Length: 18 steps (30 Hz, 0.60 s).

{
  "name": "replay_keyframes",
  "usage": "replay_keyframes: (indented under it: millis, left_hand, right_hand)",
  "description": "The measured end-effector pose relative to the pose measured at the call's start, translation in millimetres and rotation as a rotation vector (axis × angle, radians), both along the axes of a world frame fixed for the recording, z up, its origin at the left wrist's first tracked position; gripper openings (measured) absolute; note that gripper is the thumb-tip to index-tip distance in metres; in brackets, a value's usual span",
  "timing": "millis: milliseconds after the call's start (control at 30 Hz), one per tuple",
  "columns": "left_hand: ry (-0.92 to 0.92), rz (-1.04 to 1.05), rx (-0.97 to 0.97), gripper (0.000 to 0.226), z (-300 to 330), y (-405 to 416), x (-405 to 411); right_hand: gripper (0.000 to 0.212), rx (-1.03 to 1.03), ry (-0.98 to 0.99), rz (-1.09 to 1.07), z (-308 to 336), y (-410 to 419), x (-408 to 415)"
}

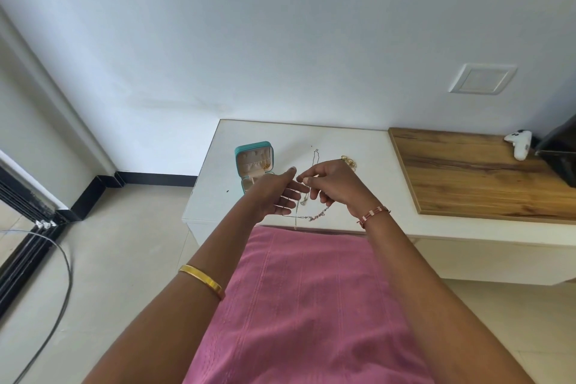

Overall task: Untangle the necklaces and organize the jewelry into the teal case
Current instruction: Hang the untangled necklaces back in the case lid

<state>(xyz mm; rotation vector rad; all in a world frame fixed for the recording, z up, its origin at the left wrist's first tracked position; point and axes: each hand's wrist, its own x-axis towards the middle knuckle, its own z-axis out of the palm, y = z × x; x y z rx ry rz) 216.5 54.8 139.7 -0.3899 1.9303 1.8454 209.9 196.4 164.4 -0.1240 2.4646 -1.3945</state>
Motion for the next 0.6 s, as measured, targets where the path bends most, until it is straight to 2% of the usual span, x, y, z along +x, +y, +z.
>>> replay_keyframes:
  millis: [167,300,400,600]
  left_hand:
    - [-0.019,-0.006,0.019,0.047,0.7,0.9,2.6]
    - [-0.038,0.001,0.029,0.034,0.0,0.0,3.2]
    - [-0.033,0.027,0.016,0.023,-0.2,-0.8,3.0]
    - [0.041,0.085,0.039,0.029,0.9,0.4,4.4]
  right_hand:
    - [0.015,0.195,0.112,0.087,0.2,-3.7,-2.9]
    - [0.014,0.268,0.156,0.155,-0.9,-1.4,-2.2]
    - [0.01,0.261,0.181,0.162,-3.5,2.6,-0.1]
    - [0.011,0.132,0.139,0.077,-9.1,8.6,4.2]
